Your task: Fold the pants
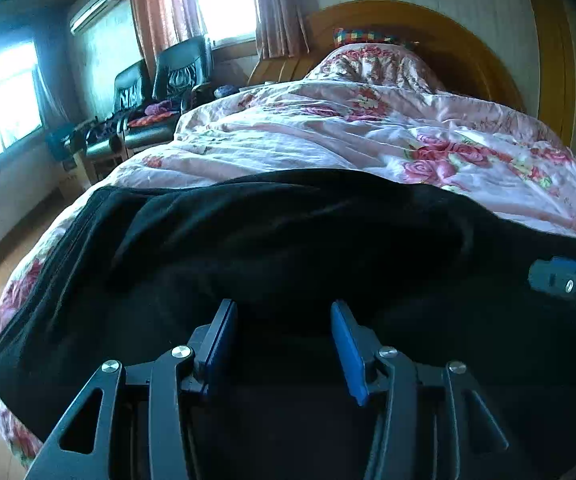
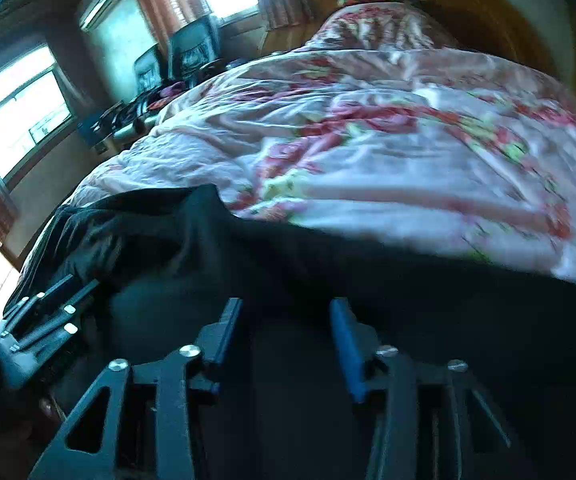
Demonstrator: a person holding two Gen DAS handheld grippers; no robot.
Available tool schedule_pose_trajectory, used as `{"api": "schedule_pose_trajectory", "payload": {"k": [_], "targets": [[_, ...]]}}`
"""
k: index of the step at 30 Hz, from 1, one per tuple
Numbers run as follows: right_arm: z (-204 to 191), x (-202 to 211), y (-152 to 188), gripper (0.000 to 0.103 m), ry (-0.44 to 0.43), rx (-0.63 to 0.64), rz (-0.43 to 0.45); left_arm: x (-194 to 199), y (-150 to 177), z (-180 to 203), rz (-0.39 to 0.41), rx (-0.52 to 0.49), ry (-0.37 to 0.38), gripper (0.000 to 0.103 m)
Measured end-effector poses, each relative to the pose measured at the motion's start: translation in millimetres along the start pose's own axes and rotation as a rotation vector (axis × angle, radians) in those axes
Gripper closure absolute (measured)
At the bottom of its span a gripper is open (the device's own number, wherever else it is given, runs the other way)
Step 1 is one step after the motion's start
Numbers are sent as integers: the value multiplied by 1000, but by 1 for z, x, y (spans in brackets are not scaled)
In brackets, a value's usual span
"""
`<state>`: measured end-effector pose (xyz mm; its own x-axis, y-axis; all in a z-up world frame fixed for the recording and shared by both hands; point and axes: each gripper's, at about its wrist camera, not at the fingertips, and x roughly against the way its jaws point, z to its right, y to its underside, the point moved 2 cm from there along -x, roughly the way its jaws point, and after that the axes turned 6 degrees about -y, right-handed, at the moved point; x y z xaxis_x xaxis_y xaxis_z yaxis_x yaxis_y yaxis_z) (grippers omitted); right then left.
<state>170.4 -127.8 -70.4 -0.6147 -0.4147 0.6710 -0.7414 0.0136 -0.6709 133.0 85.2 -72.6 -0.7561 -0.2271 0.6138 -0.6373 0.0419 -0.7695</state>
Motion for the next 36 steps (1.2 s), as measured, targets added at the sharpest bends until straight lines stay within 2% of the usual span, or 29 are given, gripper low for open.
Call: {"api": "schedule_pose_trajectory", "payload": {"k": [3,7,10,12,14,18,22,30,36], "targets": [[2,16,2,54,-36,-33,11,1,0,-2,-3,17,21,53],[10,53,16,52,-30,-53,30,6,1,-1,-10,50,72,51],[32,87,30,46,27,-74,59,14,0,2,1,67,165,48],[57,110,40,40,76,-129,78,22,-1,8,7,64,253,43],[84,136,49,39,132,-195,106,29,-1,16,19,48,310,42],[129,184,65,36,225,-287,169,39,0,33,18,3,365,42],[169,225,84,36,308,-404,233,39,2,40,-11,1,368,42],[233,297,129,34,402,-715,409,26,7,22,-67,82,303,42],[275,305,146,33,344,-865,465,21,9,18,-85,98,291,42]]}}
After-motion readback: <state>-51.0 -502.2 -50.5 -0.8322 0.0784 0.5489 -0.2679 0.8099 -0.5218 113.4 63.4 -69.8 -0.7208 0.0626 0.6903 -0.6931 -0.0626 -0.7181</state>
